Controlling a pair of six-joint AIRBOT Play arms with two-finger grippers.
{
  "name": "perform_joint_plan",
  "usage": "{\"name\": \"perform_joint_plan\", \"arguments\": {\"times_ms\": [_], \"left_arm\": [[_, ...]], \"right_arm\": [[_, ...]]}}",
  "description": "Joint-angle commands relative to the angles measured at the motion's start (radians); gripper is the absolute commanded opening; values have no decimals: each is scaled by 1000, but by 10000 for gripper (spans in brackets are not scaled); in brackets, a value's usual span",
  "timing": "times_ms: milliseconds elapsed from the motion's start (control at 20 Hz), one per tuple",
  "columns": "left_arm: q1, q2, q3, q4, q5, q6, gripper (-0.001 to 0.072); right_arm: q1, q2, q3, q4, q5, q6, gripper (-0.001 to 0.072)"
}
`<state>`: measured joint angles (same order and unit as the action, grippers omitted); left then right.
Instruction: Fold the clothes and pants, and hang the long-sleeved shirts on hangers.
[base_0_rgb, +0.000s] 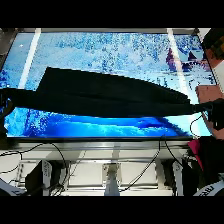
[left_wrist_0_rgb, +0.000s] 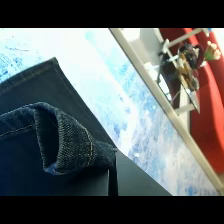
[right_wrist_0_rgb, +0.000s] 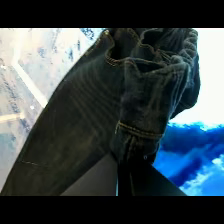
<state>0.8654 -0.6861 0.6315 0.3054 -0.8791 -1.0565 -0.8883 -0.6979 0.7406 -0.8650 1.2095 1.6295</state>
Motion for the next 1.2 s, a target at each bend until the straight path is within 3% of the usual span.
{"name": "perform_joint_plan", "arguments": {"times_ms": [0,250,350,500,600,650,700,750,800,850,950,1050,1100,1150], "left_arm": [[-148,-103,51,1,182,0,7],[-457,-487,306,1,412,2,7],[-509,-648,406,0,470,-4,7],[-536,-888,544,-6,490,-97,8],[-557,-1020,627,-138,537,-119,11],[-568,-1074,666,-271,565,-119,28],[-576,-1115,705,-398,573,-113,98],[-584,-1149,752,-478,572,-66,370],[-590,-1174,798,-493,571,23,591],[-594,-1188,844,-493,560,124,638],[-597,-1190,911,-493,543,235,639],[-595,-1185,977,-493,443,325,629],[-595,-1175,1001,-492,376,348,429],[-597,-1158,1019,-489,291,384,167]], "right_arm": [[97,-89,43,59,-151,49,20],[236,-428,182,83,-333,118,21],[248,-558,253,88,-399,192,20],[255,-723,349,88,-431,273,20],[274,-805,396,98,-485,401,22],[286,-841,423,135,-523,468,68],[299,-871,457,182,-554,474,285],[309,-896,504,191,-560,460,332],[316,-926,564,182,-536,408,337],[315,-953,622,170,-494,342,427],[309,-1001,740,121,-362,271,450],[302,-1009,805,16,-255,240,447],[293,-1008,832,-35,-185,205,444],[285,-1008,855,-76,-121,169,396]]}}
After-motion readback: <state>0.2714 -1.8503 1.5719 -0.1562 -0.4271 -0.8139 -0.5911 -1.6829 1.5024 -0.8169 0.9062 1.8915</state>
